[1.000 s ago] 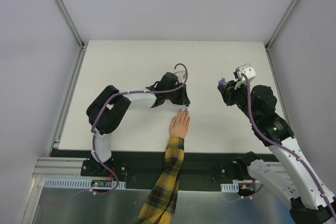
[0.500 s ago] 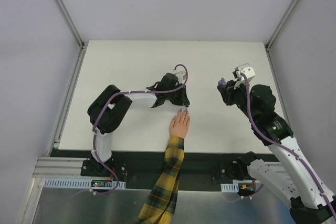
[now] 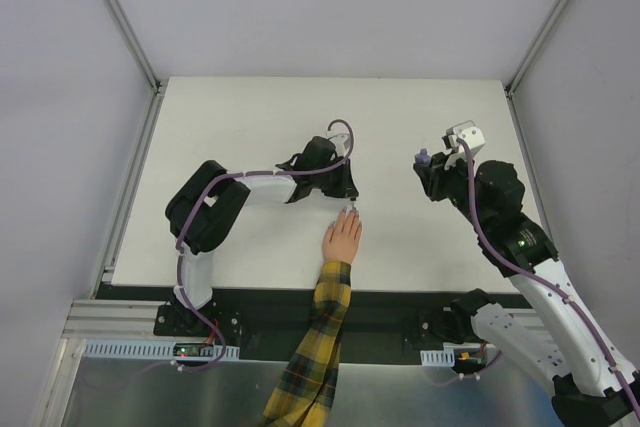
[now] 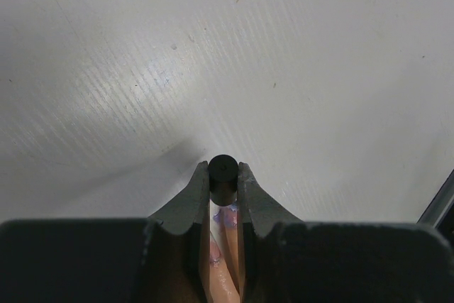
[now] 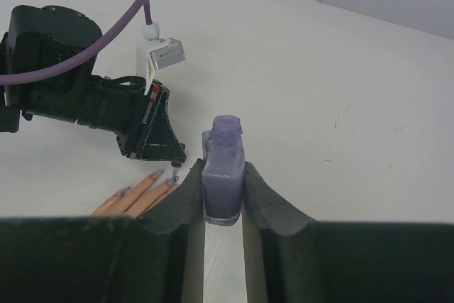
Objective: Paint the nails
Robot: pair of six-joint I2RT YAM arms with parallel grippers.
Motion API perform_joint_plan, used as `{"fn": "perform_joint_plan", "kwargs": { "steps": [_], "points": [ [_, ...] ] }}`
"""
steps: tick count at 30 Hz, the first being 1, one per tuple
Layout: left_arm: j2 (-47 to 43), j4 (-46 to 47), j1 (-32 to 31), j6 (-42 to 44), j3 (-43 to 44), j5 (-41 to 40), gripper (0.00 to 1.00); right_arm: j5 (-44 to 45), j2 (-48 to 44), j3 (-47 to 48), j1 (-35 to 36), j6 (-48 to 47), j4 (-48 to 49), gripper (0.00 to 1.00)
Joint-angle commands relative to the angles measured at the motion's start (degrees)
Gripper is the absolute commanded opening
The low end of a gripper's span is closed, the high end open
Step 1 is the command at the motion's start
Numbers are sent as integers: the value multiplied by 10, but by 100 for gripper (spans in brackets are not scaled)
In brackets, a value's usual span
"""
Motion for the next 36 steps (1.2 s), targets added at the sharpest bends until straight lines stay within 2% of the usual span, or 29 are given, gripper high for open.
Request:
{"fn": "perform_joint_plan", "kwargs": {
  "steps": [1,13,36],
  "points": [
    [6,19,6,-4,13,14,0,-8,1,1,-3,6,36,0],
    [13,17,7,3,22,24,0,-9,2,3,-3,7,37,0],
    [-35,18,5,-9,-19,25,0,-16,-8,2,-3,12,35,0]
  ]
}}
